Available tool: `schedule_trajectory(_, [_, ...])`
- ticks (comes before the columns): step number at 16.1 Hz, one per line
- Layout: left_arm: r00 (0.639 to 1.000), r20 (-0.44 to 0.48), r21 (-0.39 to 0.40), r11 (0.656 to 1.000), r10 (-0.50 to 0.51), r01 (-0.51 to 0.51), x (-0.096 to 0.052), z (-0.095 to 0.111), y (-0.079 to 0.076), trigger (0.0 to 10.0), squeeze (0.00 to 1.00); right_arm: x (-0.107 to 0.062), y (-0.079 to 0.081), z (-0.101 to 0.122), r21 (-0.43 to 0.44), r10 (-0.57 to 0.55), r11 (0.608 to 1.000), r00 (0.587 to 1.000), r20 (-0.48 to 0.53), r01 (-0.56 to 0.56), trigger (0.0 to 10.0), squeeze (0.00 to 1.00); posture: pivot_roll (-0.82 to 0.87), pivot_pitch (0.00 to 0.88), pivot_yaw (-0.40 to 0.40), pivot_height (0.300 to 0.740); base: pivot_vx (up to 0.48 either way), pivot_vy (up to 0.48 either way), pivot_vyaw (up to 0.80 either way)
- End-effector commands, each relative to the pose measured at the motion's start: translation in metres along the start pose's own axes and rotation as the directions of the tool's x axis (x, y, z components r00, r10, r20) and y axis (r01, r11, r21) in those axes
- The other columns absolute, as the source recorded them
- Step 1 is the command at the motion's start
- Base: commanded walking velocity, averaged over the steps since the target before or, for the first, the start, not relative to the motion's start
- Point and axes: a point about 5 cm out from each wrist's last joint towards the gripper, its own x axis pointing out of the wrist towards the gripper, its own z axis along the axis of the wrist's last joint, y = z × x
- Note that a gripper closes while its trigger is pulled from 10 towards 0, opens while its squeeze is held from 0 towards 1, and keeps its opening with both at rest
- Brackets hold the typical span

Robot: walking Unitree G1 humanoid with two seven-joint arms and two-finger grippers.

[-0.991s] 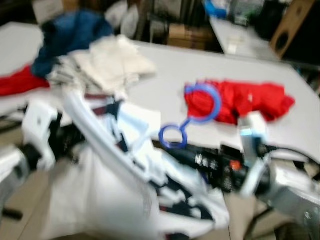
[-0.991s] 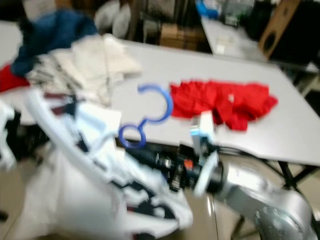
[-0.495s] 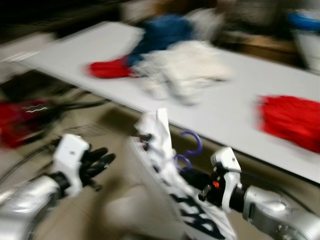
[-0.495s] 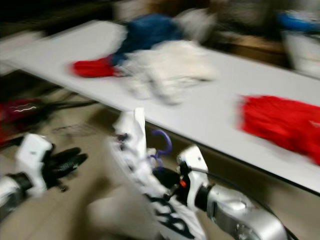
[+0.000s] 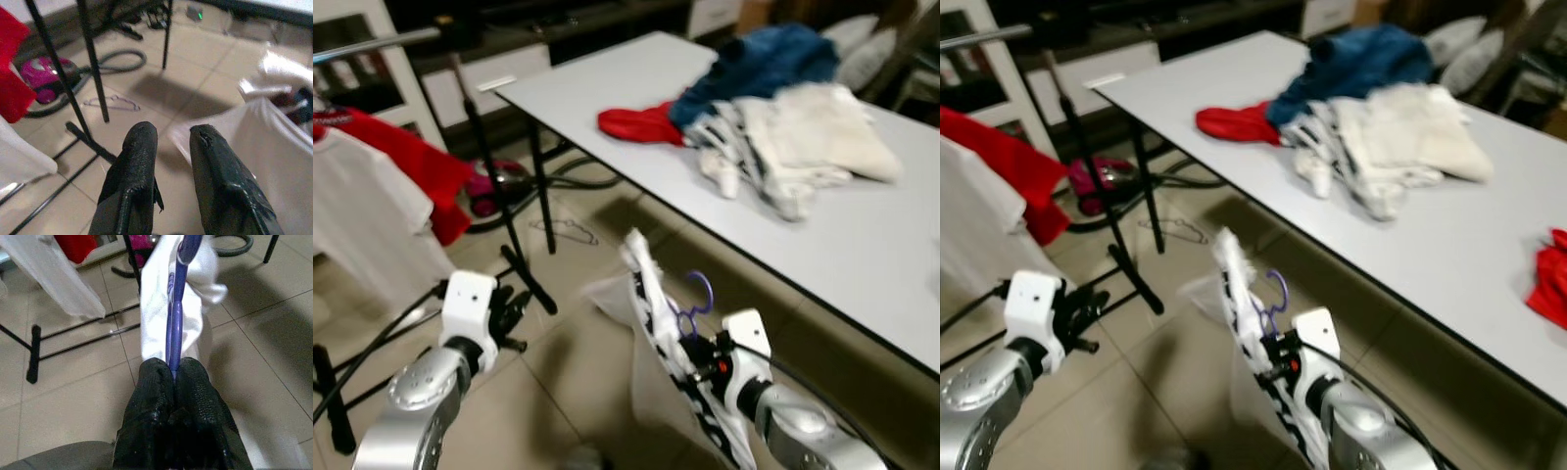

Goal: Hang hanger

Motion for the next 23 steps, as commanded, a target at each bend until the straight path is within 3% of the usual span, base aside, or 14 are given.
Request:
schedule_trajectory(1, [0.999,0.042,-0.001,1.0,-0.008,0.008,0.004,0.003,-0.006,10.0,0.0,0.002,-0.007,0.017,-0.016,-0.012,1.0,0.996,0.091,0.013,10.0,0.0,0.1,0.0,-0.015,0.74,0.0,0.0,0.8])
schedule_trajectory(2, [0.998,0.06,-0.019,1.0,0.005,-0.004,0.01,0.005,-0.01,10.0,0.0,0.004,-0.015,0.02,0.005,-0.035,0.999,0.994,0.104,0.035,10.0,0.0,0.09,0.0,-0.012,0.74,0.0,0.0,0.8])
schedule_trajectory(3, [0.996,0.081,-0.005,0.999,-0.042,0.042,0.018,0.008,-0.018,10.0,0.0,0.005,-0.03,0.03,0.015,-0.077,0.997,0.988,0.135,0.076,10.0,0.0,0.05,0.0,-0.024,0.74,0.0,0.0,0.8])
schedule_trajectory(4, [0.993,0.091,0.022,0.997,-0.072,0.07,0.019,0.009,-0.023,10.0,0.0,0.004,-0.034,0.032,0.034,-0.097,0.995,0.985,0.142,0.093,10.0,0.0,0.05,0.0,-0.021,0.74,0.0,0.0,0.8])
schedule_trajectory(6, [0.995,0.074,0.016,0.998,-0.062,0.061,0.02,0.004,-0.026,10.0,0.0,0.001,-0.033,0.023,-0.003,-0.072,0.997,0.991,0.116,0.073,10.0,0.0,0.05,0.0,-0.019,0.74,0.0,-0.152,0.8])
schedule_trajectory(10, [0.997,0.056,0.016,0.998,-0.059,0.058,0.017,-0.008,-0.031,10.0,0.0,0.007,-0.038,0.019,0.041,-0.071,0.997,0.99,0.125,0.067,10.0,0.0,0.07,0.0,-0.033,0.74,0.0,-0.472,0.8])
schedule_trajectory(18, [0.998,0.063,0.001,0.999,-0.032,0.032,0.007,-0.014,-0.03,10.0,0.0,0.015,-0.026,0.022,-0.027,0.068,0.998,0.989,0.133,-0.065,10.0,0.0,0.11,0.0,-0.072,0.74,0.0,-0.459,0.8])
schedule_trajectory(20, [0.998,0.064,0.009,1.0,-0.016,0.016,0.007,-0.014,-0.024,10.0,0.0,0.018,-0.018,0.021,0.001,0.079,0.997,0.987,0.143,-0.08,10.0,0.0,0.12,0.0,-0.067,0.74,0.0,0.0,0.0])
schedule_trajectory(23, [0.996,0.066,0.026,0.998,-0.055,0.053,0.009,-0.007,-0.018,10.0,0.0,0.017,-0.016,0.03,-0.056,0.086,0.995,0.983,0.161,-0.078,10.0,0.0,0.11,0.0,-0.049,0.74,0.0,0.0,0.0])
